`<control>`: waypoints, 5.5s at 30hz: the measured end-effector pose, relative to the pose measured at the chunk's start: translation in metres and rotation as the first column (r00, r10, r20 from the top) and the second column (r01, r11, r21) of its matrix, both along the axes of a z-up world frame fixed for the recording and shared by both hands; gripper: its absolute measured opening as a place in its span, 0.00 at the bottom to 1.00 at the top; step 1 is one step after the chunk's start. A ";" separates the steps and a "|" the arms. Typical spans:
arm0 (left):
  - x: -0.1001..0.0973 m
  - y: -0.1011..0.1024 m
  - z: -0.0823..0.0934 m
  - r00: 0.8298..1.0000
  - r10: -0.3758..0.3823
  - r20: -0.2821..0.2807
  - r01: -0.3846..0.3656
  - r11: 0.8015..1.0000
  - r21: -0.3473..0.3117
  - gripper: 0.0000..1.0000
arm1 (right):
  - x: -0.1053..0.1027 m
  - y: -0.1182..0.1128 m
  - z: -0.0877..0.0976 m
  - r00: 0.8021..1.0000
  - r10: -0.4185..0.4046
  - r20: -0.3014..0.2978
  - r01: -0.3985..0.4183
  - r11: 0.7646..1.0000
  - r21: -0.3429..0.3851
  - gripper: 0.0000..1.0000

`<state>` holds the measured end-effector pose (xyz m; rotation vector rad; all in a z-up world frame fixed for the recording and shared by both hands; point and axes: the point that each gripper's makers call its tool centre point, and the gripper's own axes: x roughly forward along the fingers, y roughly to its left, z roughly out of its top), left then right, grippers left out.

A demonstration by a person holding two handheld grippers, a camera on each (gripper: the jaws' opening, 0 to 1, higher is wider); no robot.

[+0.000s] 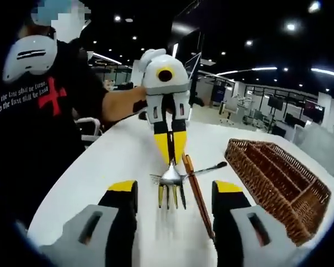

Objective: Arrange the knives, forks, and spoons in their matching storage slots by inserting each utensil handle-first until every utensil is classified and aligned in the correct compartment

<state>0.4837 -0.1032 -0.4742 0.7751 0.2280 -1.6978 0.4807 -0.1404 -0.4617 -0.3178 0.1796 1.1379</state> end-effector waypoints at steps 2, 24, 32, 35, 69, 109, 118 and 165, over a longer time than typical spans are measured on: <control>0.002 0.000 0.004 1.000 0.002 0.007 -0.002 1.000 0.003 0.01 | 0.007 -0.007 0.010 0.999 -0.046 0.009 0.046 0.998 0.042 0.74; 0.036 0.002 0.057 0.994 0.003 0.113 -0.010 0.998 0.056 0.01 | 0.059 -0.107 0.016 0.894 -0.441 -0.086 0.446 0.893 0.055 0.99; 0.044 -0.001 0.067 0.992 0.009 0.127 -0.018 0.998 0.068 0.01 | 0.062 -0.119 0.032 0.871 -0.487 -0.057 0.491 0.864 0.109 0.99; 0.045 -0.002 0.068 0.991 0.010 0.133 -0.019 0.997 0.071 0.01 | 0.062 -0.124 0.036 0.862 -0.503 -0.052 0.506 0.854 0.120 0.99; 0.070 -0.007 0.065 0.983 0.013 0.183 -0.030 0.995 0.093 0.01 | 0.062 -0.128 0.049 0.840 -0.541 -0.041 0.541 0.828 0.149 0.99; 0.225 -0.058 0.061 0.958 0.077 0.277 -0.097 0.993 0.061 0.01 | 0.069 -0.136 0.046 0.812 -0.584 0.011 0.581 0.810 0.077 0.99; 0.258 -0.072 0.081 0.944 0.093 0.315 -0.114 0.992 0.049 0.01 | 0.070 -0.140 0.046 0.803 -0.597 -0.001 0.594 0.799 0.088 0.99; 0.296 -0.104 0.044 0.939 0.183 0.290 -0.201 0.979 0.033 0.01 | 0.074 -0.141 0.060 0.785 -0.617 -0.066 0.614 0.758 0.222 0.99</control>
